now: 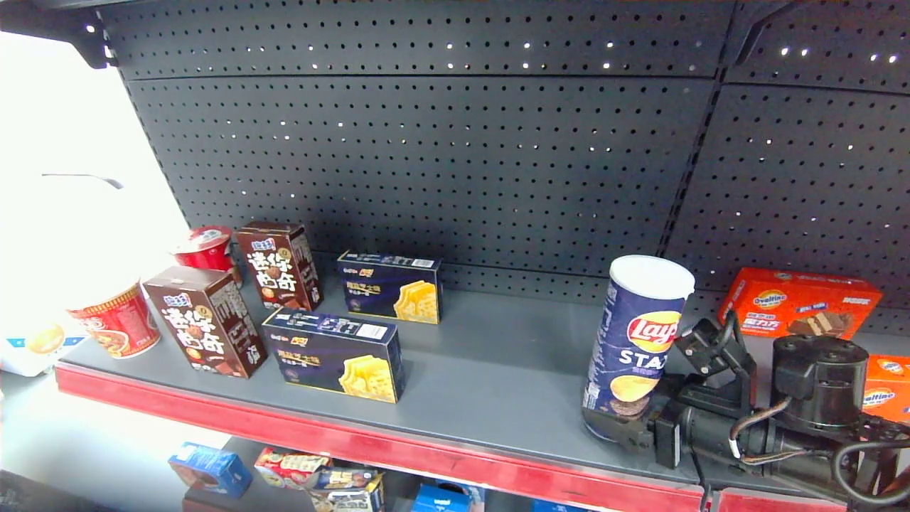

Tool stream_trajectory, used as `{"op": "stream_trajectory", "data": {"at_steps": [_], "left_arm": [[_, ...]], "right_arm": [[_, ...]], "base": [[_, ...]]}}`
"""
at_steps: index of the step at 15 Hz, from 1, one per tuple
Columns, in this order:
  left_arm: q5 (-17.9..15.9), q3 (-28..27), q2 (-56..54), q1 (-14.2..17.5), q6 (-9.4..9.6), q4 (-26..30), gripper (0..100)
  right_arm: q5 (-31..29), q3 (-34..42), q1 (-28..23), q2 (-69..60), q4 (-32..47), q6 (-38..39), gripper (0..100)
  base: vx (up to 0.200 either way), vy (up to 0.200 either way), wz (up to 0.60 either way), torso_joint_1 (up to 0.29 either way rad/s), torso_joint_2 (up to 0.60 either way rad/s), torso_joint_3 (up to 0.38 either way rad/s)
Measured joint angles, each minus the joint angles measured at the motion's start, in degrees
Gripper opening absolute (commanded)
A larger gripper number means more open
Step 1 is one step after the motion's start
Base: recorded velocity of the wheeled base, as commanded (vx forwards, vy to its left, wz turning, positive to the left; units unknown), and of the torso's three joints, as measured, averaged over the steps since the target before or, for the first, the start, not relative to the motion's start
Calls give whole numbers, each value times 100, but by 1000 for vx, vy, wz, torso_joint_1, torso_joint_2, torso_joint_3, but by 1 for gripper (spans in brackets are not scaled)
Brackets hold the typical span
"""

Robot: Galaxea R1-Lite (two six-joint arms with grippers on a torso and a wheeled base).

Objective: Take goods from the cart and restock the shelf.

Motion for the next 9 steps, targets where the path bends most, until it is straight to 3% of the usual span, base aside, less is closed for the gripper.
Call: {"op": "stream_trajectory", "data": {"at_steps": [3, 9], "left_arm": [[0, 30, -44, 0, -2, -2, 0], [0, 33, -102, 7, -2, 0, 0]], "right_arm": [[-2, 321, -5, -23, -483, -141, 100], [-5, 723, 33, -378, -562, -148, 100]], "base": [[0, 0, 0, 0, 0, 0], [0, 0, 0, 0, 0, 0]]}}
